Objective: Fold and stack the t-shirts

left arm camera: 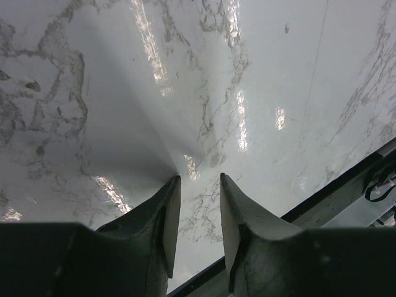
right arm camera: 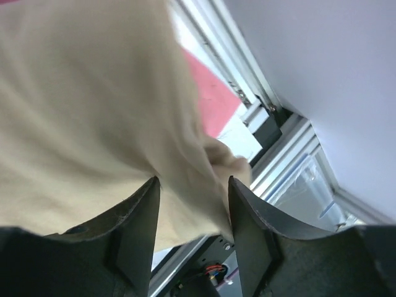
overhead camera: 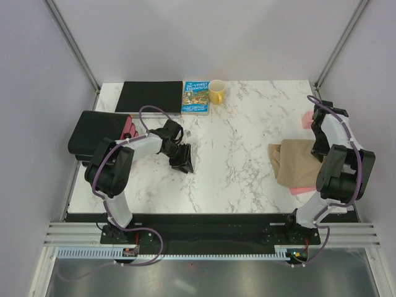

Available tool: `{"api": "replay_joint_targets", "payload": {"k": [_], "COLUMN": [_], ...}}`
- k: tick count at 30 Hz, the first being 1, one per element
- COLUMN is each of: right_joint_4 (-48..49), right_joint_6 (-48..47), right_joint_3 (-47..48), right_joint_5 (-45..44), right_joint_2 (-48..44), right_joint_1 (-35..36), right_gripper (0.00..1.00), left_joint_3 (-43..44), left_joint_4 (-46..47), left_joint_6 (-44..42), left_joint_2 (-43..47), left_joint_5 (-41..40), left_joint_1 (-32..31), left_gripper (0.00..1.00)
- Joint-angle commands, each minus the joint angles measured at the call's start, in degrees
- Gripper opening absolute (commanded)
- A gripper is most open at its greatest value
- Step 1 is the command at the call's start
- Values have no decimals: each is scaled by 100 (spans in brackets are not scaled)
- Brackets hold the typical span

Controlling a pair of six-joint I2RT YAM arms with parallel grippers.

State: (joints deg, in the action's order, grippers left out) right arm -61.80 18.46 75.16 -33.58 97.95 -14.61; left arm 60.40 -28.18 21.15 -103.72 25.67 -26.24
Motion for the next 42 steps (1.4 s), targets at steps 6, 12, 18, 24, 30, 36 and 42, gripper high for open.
{"api": "replay_joint_targets", "payload": {"k": [6, 12, 18, 24, 30, 36, 42], "right_joint_4": [106, 537, 1046, 1399, 1600, 1557, 1048], "right_joint_6": [449, 53, 167, 369, 536, 598, 702], "right_joint_3": [737, 773, 176, -343, -589, -38, 1489], "right_joint_5": [297, 1608, 2301, 2585, 2804, 3086, 3182], "right_joint_2": [-1058, -1296, -1200, -638, 30, 313, -381], "right_joint_1": [-279, -183, -174, -156, -130, 98, 739], "right_gripper": [40, 30, 32, 33, 37, 36, 37], "left_joint_3": [68, 261, 832, 1149, 1088, 956, 921], "left_joint_4": [103, 103, 94, 112, -55, -187, -389], "left_joint_6": [21, 30, 126, 364, 381, 390, 601], "left_joint_2": [-122, -87, -183, -236, 44, 308, 599], "left_joint_5": [26, 175, 254, 229, -18, -219, -607], "left_joint_1": [-39, -126, -583, -733, -725, -716, -514], "left_gripper": [39, 40, 40, 40, 40, 40, 41]}}
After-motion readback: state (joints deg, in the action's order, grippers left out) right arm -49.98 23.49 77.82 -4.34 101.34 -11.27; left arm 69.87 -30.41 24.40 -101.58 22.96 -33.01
